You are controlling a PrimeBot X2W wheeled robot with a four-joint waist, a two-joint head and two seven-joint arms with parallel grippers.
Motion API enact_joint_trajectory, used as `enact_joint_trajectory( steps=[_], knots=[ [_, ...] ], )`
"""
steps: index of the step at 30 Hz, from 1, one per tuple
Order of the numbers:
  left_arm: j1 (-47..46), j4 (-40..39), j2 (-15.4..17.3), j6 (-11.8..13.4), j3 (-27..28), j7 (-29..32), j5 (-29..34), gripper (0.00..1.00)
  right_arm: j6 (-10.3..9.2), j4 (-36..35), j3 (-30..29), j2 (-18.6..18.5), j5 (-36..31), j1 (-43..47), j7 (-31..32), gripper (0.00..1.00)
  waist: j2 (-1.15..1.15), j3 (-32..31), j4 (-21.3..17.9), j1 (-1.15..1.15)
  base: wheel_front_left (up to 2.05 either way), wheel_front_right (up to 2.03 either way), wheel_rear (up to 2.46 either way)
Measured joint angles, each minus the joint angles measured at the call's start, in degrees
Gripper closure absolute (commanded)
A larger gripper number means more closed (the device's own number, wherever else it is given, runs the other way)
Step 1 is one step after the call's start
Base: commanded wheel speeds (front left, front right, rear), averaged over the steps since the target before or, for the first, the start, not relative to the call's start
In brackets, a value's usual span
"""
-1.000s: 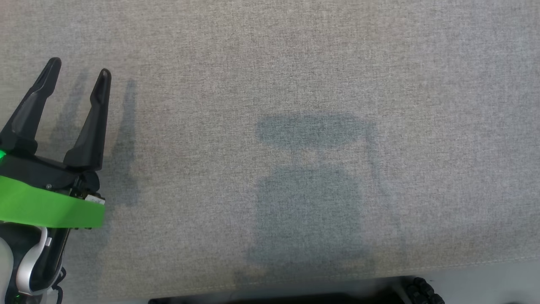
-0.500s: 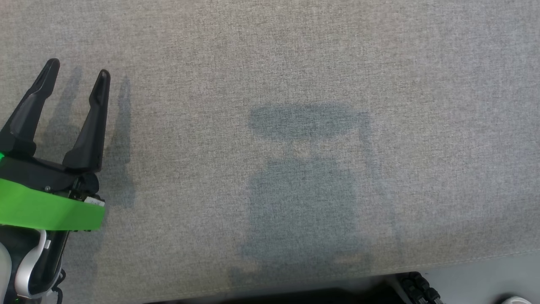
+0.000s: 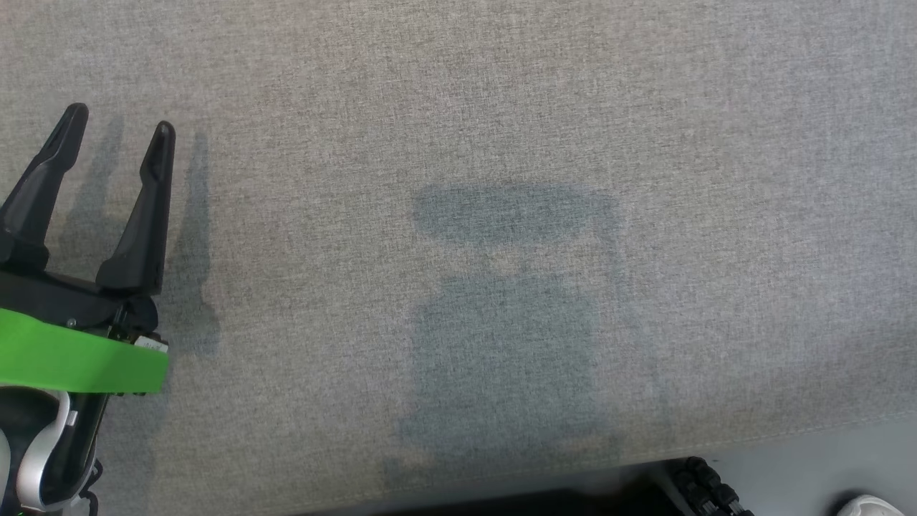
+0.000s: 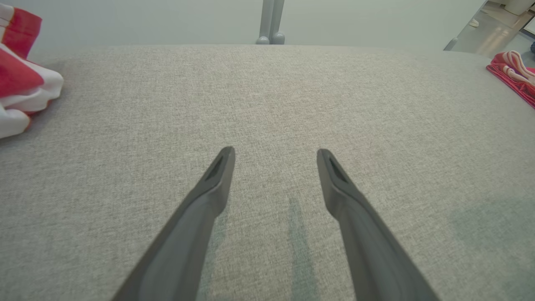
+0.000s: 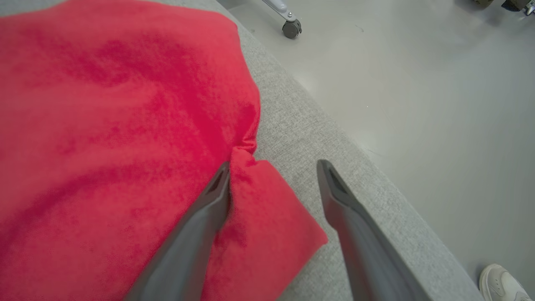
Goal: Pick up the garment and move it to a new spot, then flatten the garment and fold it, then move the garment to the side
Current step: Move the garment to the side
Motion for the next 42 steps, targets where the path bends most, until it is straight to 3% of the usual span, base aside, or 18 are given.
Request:
enact_joint_trajectory(
  steps=[12, 21, 27, 30, 37, 42],
  knots=[
    [0.0, 2.9, -2.2, 0.2, 0.4, -2.6, 0.3, 0.00, 0.10, -1.7, -1.2, 1.4, 0.4, 1.1, -10.2, 0.00, 0.00, -3.8, -1.3, 0.00, 0.00, 0.00, 0.00],
    [1.1, 8.4, -3.2, -0.2, 0.3, -5.7, 0.2, 0.00, 3.53, -8.5, -1.6, 0.8, 0.1, 4.6, -18.6, 0.00, 0.00, -9.4, -2.1, 0.00, 0.00, 0.00, 0.00],
    [2.7, 14.1, -4.2, -1.2, 0.4, -9.8, 0.3, 0.00, 5.59, -14.7, -0.5, 5.2, -0.6, 11.3, -20.9, 0.00, 0.00, -14.9, -2.2, 0.00, 0.00, 0.00, 0.00],
    [4.2, 17.1, -4.1, -1.2, 1.1, -11.8, 1.8, 0.00, 4.55, -17.4, 1.5, 8.1, -3.3, 15.4, -21.0, 0.00, 0.00, -17.3, -2.0, 0.00, 0.00, 0.00, 0.00],
    [9.7, 23.0, -5.3, -1.2, 1.7, -15.7, 1.8, 0.00, 4.21, -23.0, 7.1, 17.1, -7.2, 26.0, -20.9, 0.00, 0.00, -23.0, -1.6, 0.00, 0.00, 0.00, 0.00],
    [12.5, 25.7, -6.6, -1.2, 0.4, -17.7, 2.0, 0.00, 2.89, -25.2, 7.6, 20.3, -8.9, 34.3, -20.9, 0.00, 0.00, -27.1, -1.1, 0.00, 0.00, 0.00, 0.00]
  ],
)
